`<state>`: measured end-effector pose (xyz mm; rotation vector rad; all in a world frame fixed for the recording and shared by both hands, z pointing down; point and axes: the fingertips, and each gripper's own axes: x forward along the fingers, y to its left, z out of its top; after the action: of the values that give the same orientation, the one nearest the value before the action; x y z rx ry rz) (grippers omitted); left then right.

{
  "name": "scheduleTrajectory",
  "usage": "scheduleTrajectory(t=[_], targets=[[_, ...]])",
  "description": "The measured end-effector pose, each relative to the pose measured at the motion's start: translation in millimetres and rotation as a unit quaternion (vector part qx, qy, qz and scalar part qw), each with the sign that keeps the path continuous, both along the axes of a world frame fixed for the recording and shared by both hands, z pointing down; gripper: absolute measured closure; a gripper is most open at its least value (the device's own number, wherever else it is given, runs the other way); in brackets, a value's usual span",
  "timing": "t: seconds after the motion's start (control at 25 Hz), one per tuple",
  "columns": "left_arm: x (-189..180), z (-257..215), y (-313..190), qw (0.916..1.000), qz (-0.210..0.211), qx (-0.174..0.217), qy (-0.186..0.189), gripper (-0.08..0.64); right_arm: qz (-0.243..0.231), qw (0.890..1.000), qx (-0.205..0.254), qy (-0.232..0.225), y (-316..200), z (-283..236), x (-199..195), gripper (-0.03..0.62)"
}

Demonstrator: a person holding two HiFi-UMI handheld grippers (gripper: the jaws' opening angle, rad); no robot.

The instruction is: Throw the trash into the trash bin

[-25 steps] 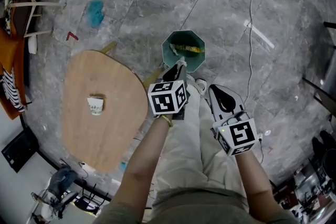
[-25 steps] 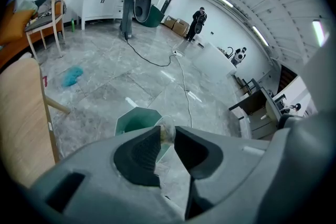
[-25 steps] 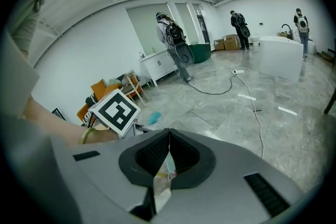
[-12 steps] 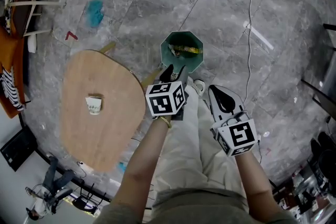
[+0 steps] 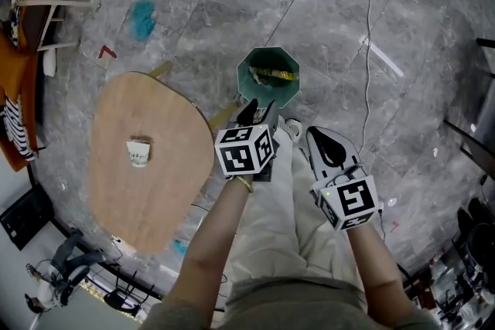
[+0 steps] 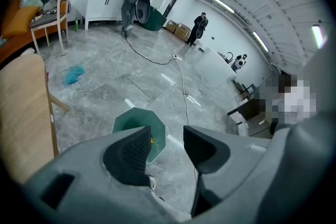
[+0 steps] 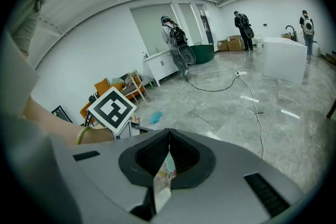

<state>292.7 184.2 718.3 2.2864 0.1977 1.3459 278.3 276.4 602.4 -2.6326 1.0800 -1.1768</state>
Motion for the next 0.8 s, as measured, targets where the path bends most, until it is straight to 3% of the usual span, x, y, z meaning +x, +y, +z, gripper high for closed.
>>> scheduleTrajectory(t=[0.28, 0.56, 0.8], targets=[[-4, -13, 0, 0.9999, -0.003, 0.001, 0.012, 0.377, -0.006, 1.0, 0.0, 0.006, 0, -6, -3, 0.583], [-5, -29, -2, 0.9995, -0.012, 0.011, 0.029, 0.496, -0.017, 1.0, -0.003, 0.009, -3, -15, -3, 0.583], [-10, -45, -4, 0.999, -0.019, 0.011, 0.039, 0.545, -0.019, 1.0, 0.006, 0.019, -7, -21, -8, 0.583]])
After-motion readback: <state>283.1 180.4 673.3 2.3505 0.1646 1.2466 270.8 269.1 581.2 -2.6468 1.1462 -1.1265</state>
